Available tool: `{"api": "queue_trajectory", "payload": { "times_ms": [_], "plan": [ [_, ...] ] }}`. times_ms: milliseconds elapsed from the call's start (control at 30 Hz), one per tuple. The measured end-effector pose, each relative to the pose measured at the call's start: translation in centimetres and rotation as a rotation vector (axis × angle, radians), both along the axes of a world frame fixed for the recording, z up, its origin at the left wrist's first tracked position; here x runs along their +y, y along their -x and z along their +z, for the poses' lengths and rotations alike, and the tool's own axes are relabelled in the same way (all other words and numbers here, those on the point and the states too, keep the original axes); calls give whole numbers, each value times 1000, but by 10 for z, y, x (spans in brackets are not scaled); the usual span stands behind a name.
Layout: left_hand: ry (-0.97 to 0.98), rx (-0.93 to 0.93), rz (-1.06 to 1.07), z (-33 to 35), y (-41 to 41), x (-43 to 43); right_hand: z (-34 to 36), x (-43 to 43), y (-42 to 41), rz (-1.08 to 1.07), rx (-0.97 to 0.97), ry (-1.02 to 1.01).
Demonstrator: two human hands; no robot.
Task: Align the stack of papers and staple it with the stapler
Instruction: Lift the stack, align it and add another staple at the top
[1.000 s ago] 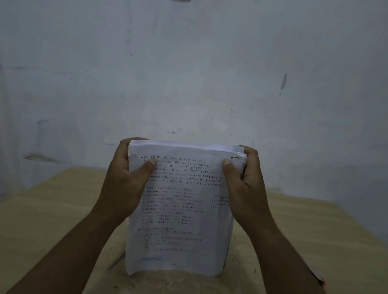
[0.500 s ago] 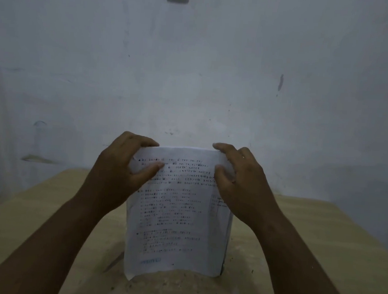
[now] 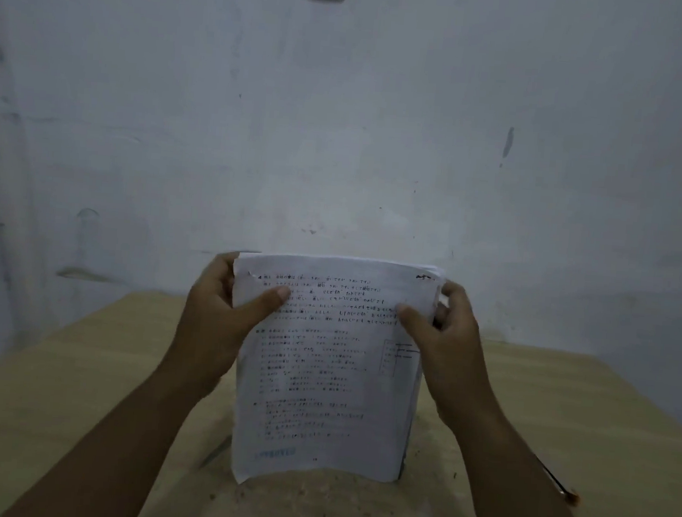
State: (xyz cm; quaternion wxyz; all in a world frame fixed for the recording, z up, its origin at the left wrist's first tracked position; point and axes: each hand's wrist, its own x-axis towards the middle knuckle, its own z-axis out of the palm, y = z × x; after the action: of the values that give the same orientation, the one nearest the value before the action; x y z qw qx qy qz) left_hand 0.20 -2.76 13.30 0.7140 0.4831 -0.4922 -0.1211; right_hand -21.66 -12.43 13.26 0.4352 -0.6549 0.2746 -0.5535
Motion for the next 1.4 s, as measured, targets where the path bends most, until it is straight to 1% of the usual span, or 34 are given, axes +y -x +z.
{"api": "queue_trajectory", "payload": {
  "times_ms": [33, 67, 133, 200, 267, 333, 467, 633, 833, 1033, 1133, 1300, 1400],
  "plan": [
    [-48, 95, -102, -9, -1, 0, -8, -2, 0, 24, 0, -16],
    [-112, 144, -184, -18, -1, 0, -17, -2, 0, 49, -6, -35],
    [-257, 147, -292, -39, 1, 3, -38, 0, 1, 74, -28, -98],
    [-339, 128, -310, -59, 6, 5, -58, 3, 0, 68, -21, -147],
    [-351, 87, -237, -71, 14, 6, -75, 6, -2, 40, -5, -169],
    [-320, 59, -142, -76, 23, 4, -82, 10, -6, -19, -15, -164],
    [-245, 103, -33, -79, 44, -2, -83, 20, -15, -140, -54, -134],
    [-171, 143, 18, -81, 54, -4, -91, 25, -19, -197, -81, -174],
    [-170, 135, 6, -61, 40, -2, -75, 15, -11, -166, -73, -161],
    [-63, 65, 22, -16, 25, -4, -30, 1, -8, -83, -96, -107],
    [-43, 28, 41, -1, 21, -8, -14, -5, -8, -67, -104, -86],
    [-37, -45, 67, 1, 20, -12, -7, -13, -9, -67, -88, -54],
    [-1, -74, 92, -4, 21, -13, -12, -14, -5, -84, -28, -47]
  ]
}}
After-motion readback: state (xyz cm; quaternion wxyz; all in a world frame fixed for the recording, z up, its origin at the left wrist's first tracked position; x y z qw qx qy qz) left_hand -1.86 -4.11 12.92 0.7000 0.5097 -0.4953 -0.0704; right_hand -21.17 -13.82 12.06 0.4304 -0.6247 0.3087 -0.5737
